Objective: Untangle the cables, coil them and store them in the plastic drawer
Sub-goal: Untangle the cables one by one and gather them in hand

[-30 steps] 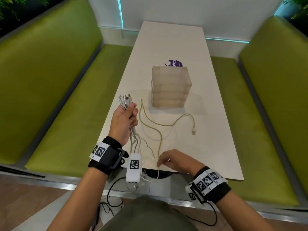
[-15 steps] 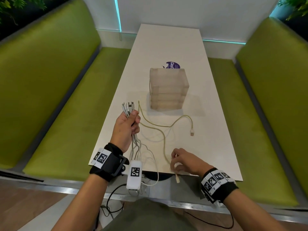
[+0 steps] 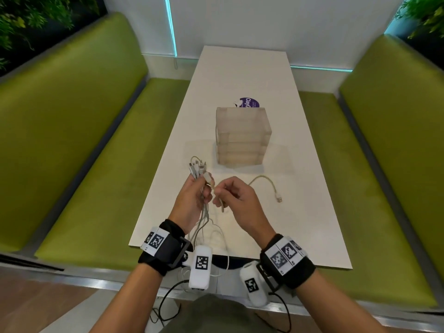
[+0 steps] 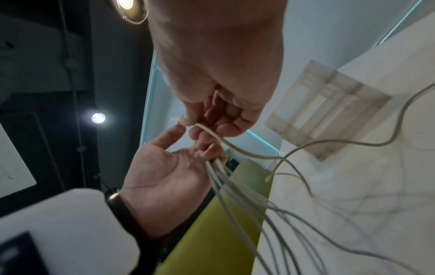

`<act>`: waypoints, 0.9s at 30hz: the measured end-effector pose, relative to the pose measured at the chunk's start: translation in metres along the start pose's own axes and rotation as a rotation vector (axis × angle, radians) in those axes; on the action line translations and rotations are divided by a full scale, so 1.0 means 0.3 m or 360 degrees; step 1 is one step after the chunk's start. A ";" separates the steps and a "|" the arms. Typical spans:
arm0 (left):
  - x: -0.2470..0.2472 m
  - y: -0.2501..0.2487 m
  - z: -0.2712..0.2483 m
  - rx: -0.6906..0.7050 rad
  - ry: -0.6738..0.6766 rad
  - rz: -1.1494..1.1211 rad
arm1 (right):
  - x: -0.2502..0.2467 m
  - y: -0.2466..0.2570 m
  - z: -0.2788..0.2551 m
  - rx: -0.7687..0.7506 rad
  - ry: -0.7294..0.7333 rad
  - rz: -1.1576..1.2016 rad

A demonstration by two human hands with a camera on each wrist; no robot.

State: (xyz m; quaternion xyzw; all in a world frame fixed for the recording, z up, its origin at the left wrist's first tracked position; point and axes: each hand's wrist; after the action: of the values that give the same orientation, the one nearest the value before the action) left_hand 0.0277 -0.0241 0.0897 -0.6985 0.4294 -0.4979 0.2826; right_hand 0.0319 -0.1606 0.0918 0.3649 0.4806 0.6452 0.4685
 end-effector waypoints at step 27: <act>-0.084 -0.228 -0.036 0.0381 -0.0208 -0.0354 | -0.210 -0.191 0.009 0.0516 0.1051 -0.0951</act>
State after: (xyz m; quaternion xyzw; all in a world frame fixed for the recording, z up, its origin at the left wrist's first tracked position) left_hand 0.0359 0.0306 0.1383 -0.7339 0.2679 -0.5272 0.3341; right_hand 0.0674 -0.2143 0.0360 0.0544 0.7823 0.4803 0.3928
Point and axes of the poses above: each hand's wrist, its own z-axis towards the middle knuckle, its own x-axis out of the palm, y = z × x, and after that the axes turned 13 degrees about -x, right-handed
